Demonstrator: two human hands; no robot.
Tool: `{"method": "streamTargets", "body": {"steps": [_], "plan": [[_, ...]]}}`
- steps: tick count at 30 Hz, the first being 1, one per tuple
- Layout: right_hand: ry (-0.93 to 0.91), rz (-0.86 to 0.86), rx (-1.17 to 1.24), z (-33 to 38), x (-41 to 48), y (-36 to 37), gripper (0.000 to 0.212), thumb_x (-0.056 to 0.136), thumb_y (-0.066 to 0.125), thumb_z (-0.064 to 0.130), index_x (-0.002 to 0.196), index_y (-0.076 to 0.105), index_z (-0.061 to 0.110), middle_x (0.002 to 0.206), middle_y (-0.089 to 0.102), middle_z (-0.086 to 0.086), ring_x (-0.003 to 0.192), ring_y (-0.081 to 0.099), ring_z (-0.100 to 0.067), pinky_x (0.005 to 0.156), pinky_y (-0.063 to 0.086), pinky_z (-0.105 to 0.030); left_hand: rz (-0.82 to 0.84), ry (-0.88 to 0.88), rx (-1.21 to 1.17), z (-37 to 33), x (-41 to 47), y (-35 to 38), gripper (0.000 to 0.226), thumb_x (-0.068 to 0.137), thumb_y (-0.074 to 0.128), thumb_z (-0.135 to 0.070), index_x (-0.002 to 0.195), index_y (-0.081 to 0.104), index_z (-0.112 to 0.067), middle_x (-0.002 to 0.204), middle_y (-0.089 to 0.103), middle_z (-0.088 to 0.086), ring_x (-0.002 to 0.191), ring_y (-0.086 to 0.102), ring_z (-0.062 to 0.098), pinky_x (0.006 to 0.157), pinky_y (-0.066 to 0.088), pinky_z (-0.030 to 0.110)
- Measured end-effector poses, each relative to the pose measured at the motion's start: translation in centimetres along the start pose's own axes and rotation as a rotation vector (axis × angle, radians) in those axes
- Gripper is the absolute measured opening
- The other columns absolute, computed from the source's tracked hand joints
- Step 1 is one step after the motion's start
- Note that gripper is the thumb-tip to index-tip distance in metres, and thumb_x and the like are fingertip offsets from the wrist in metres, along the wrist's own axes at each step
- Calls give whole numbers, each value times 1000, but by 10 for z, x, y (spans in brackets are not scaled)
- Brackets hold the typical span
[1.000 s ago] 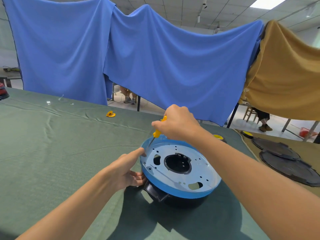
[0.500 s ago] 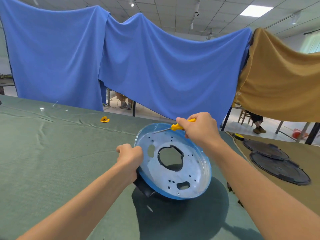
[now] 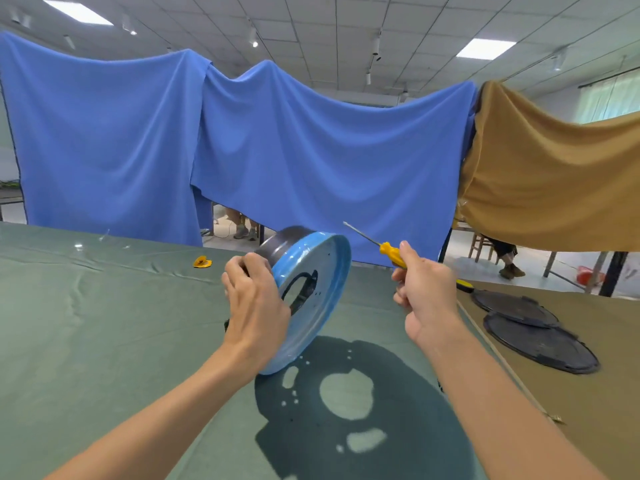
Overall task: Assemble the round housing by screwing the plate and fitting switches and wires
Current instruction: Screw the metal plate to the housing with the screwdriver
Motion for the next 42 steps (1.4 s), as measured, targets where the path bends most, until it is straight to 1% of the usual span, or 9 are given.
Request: {"method": "streamTargets", "body": {"steps": [5, 10, 16, 20, 24, 30, 34, 39, 42], "plan": [[142, -98, 92, -29, -3, -20, 27, 96, 59, 30, 89, 68, 5, 63, 54, -3, 37, 30, -9, 38, 26, -21, -12, 424, 289, -18, -16, 12, 36, 52, 56, 32, 74, 53, 4, 106, 52, 45, 92, 53, 60, 80, 49, 63], [186, -116, 90, -53, -5, -37, 25, 97, 59, 31, 85, 65, 10, 63, 65, -2, 38, 37, -8, 42, 32, -22, -41, 764, 499, -3, -37, 31, 34, 68, 40, 24, 82, 42, -7, 100, 57, 43, 101, 49, 53, 91, 45, 70], [75, 39, 80, -69, -5, -17, 13, 97, 57, 29, 99, 67, 20, 87, 75, 8, 74, 61, -6, 67, 46, -23, 69, 1099, 432, 27, -81, 61, 28, 79, 67, 5, 89, 44, -6, 102, 65, 33, 107, 51, 47, 95, 47, 61], [-71, 137, -48, -79, -5, 8, 13, 98, 56, 24, 95, 67, 18, 93, 75, 8, 84, 66, 7, 70, 47, -10, 59, 1085, 339, 27, -81, 60, 17, 85, 60, 2, 92, 47, -5, 105, 63, 29, 105, 49, 43, 92, 49, 55], [-203, 210, -307, -95, -8, 22, 13, 98, 54, 31, 96, 67, 28, 91, 73, 15, 89, 64, 5, 76, 45, -15, 47, 1092, 238, 27, -82, 56, 4, 92, 48, -4, 90, 44, -6, 113, 47, 21, 103, 49, 41, 90, 47, 51], [-413, 243, -730, -111, -9, 29, 22, 100, 49, 32, 109, 66, 21, 86, 69, 9, 83, 60, -12, 70, 45, -19, 159, 1109, 180, 46, -83, 48, 54, 87, 62, -60, 92, 41, -10, 115, 44, 16, 106, 51, 35, 91, 49, 43], [-493, 265, -851, -120, -14, 32, 25, 101, 46, 30, 117, 63, 19, 90, 56, 13, 80, 51, 0, 63, 36, -4, 154, 1108, 143, 46, -82, 48, 37, 91, 65, -41, 90, 42, -11, 107, 51, 12, 99, 54, 29, 81, 52, 36], [-466, 287, -861, -121, -10, 32, 27, 102, 44, 30, 119, 61, 17, 96, 58, 10, 90, 54, -8, 68, 35, -10, 210, 1043, 113, 34, -70, 44, 32, 90, 66, -29, 72, 59, -4, 81, 64, 9, 72, 61, 27, 63, 52, 35], [-488, 112, -750, -114, -17, 25, 26, 102, 44, 24, 114, 63, 11, 96, 55, 9, 103, 53, -17, 77, 31, -18, 223, 943, 59, 33, -52, 39, 29, 93, 61, -23, 69, 58, -6, 79, 61, 7, 69, 57, 26, 62, 48, 36]]}}
Point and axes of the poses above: each hand's wrist, its own x-axis towards the middle knuckle, its own y-axis out of the palm, z = x × y, the point moved 5 cm from there along x, towards the middle knuckle
